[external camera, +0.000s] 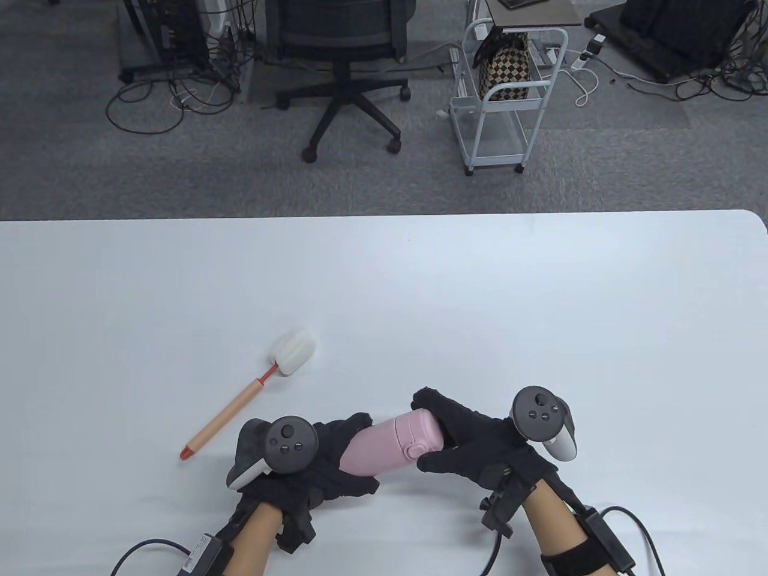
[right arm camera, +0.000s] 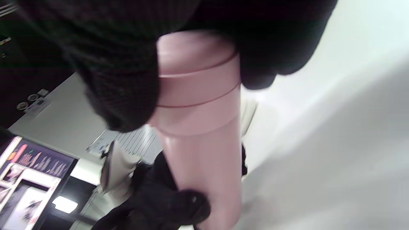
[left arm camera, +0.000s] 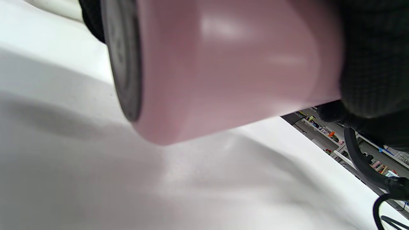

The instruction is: Insert cup brush into the thermos (Clean the thermos with cup brush)

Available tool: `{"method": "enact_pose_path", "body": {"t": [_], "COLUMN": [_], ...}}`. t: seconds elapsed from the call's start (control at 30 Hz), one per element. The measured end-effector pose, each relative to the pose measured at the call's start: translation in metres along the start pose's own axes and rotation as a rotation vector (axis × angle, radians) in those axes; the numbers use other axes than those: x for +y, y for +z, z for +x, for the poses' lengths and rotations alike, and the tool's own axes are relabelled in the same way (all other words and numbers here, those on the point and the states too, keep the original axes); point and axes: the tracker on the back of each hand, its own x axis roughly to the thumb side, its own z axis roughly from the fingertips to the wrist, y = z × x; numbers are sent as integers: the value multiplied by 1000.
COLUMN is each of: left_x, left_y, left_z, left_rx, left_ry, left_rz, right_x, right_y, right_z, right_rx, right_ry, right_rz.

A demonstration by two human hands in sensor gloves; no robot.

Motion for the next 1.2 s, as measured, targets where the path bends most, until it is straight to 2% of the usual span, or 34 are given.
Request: {"method": "enact_pose_path", "body": {"t": [0.23,0.43,0.67,0.73,0.83,0.9,1.0,1.1,1.2], "left_x": [-1,-5,-6,-7,-10,-8,-9,-6,-1], "left_y": [0,-3,-8,-9,-11,-13,-14,-14,-14], "left_z": [12,14,22,25,27,27,25,19,12], "left_rx": [8,23,27,13,8,2,13,28,36], "left_ry": [-150,-138,-248,-279,-294,-324,-305,-185,-58], "left_rz": [94,94,128,157,188,207,222,249,304], "right_x": [1,3,7,5,1,1,0,-6,-13], "right_y": [3,3,3,4,5,5,7,12,18], "right_z": [-4,-8,-22,-22,-20,-22,-25,-28,-31], "right_rx": [150,329,538,560,505,456,381,316,288], "right_ry": [105,39,-66,-88,-76,-65,-124,-211,-184], "right_rz": [-148,-221,-155,-155,-186,-146,-168,-228,-278]}}
